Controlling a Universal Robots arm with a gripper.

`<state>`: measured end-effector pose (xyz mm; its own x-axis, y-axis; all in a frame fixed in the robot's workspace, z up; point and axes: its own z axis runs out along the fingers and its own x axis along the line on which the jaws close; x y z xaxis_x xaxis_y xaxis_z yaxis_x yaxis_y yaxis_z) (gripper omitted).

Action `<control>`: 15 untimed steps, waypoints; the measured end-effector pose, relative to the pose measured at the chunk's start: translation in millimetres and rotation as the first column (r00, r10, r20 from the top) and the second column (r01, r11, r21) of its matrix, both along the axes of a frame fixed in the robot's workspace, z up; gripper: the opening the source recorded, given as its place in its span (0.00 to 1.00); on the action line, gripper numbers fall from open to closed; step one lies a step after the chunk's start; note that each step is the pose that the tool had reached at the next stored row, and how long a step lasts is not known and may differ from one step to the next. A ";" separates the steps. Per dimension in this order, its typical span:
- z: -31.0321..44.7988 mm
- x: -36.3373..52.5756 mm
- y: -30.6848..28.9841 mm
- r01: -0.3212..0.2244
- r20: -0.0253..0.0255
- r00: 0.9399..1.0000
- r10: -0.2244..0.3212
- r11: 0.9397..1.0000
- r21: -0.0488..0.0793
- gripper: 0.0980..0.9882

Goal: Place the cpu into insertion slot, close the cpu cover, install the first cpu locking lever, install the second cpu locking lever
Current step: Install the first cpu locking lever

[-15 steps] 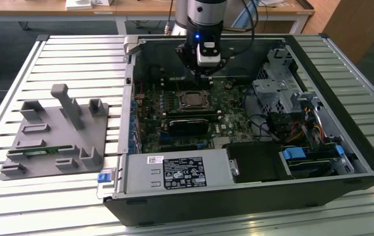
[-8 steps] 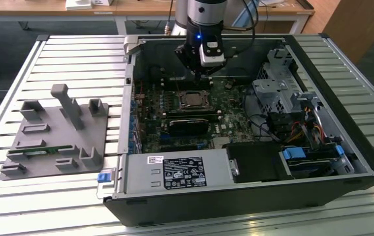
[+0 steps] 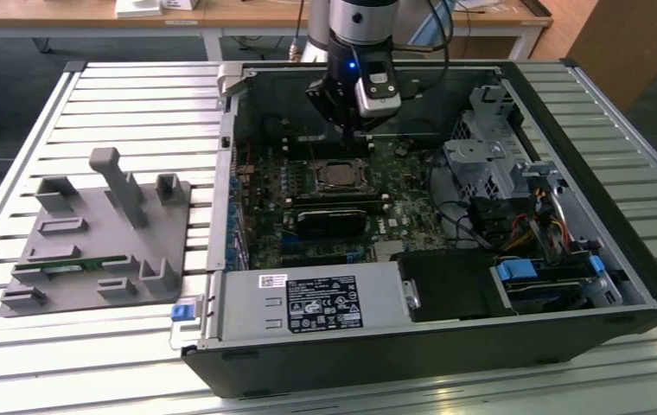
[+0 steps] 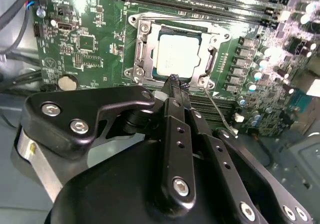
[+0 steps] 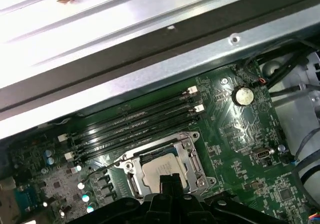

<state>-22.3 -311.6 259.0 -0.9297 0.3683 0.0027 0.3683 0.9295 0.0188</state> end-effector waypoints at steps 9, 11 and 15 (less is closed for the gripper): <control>0.0 0.0 0.0 -0.119 0.000 0.993 0.119 0.993 0.000 0.01; 0.0 0.0 0.0 -0.147 0.000 0.989 0.147 0.989 0.000 0.01; -0.1 0.0 0.0 -0.212 0.000 0.977 0.212 0.977 0.000 0.01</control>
<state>-22.3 -311.6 258.9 -0.9867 0.1625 0.0027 0.1625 0.9865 0.0188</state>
